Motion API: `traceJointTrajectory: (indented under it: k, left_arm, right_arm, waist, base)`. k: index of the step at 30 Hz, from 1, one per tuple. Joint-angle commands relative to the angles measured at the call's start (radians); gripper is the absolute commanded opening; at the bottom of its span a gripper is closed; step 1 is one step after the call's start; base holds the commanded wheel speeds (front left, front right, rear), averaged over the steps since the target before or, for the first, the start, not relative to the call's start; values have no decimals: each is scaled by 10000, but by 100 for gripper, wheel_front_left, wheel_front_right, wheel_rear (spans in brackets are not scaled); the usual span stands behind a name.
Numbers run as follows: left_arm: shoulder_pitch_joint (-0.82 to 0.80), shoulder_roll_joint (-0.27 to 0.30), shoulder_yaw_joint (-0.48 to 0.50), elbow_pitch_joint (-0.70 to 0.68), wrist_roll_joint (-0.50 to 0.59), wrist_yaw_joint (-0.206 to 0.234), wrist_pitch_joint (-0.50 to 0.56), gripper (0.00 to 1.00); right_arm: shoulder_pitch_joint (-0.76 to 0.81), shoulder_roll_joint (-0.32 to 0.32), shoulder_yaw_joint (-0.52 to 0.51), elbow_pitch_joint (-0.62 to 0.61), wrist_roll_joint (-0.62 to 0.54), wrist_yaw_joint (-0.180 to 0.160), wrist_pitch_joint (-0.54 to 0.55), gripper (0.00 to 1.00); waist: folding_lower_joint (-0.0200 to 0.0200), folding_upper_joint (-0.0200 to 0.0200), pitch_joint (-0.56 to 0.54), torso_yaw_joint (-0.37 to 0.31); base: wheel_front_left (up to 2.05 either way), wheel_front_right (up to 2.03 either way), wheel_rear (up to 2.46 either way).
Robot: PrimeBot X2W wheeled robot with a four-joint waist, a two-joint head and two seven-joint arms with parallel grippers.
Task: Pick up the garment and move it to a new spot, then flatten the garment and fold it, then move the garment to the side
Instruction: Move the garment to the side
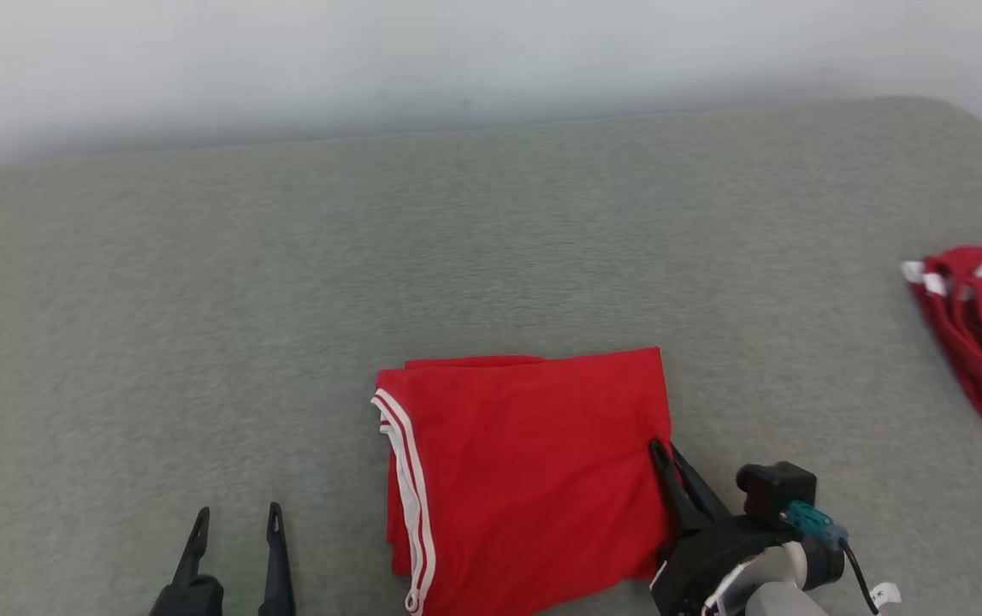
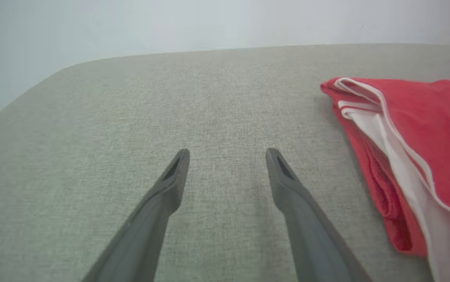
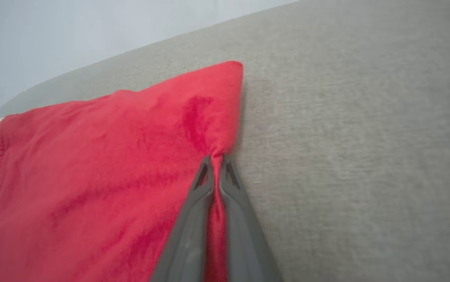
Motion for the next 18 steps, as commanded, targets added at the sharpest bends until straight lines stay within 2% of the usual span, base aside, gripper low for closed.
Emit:
traceJointTrajectory:
  k: [1, 6, 8, 10, 15, 18]
  left_arm:
    - [-176, 3, 35, -9, 35, -19, -28, 100]
    - [-204, 20, 155, 60, 220, -173, -28, 100]
    - [-180, 75, 315, 85, 309, -248, -28, 100]
    - [-187, 114, 364, 97, 333, -272, -28, 100]
    - [-458, 164, 314, 92, 486, -428, -28, 100]
    - [-771, 156, 35, 213, 612, -594, -28, 100]
  right_arm:
    - [140, 29, -121, -20, -65, -33, 4, 0]
    - [202, 145, -318, -38, -139, -33, 7, 0]
    - [162, 209, -290, -38, -133, -33, 5, 0]
    - [156, 243, -264, -36, -123, -33, 7, 0]
    - [215, 279, -379, -27, -77, -33, 6, 0]
    - [347, 284, -818, -165, -17, -33, 6, 0]
  waist:
    - [-1, -1, -126, -1053]
    - [-1, -1, -174, -2233]
    - [-1, -1, -163, -3266]
    - [-1, -1, -150, -3799]
    - [-1, -1, -53, -4849]
    - [-1, -1, 110, -5010]
  base:
    - [0, 0, 0]
    - [0, 0, 0]
    - [0, 0, 0]
    - [0, 0, 0]
    - [0, 0, 0]
    - [0, 0, 0]
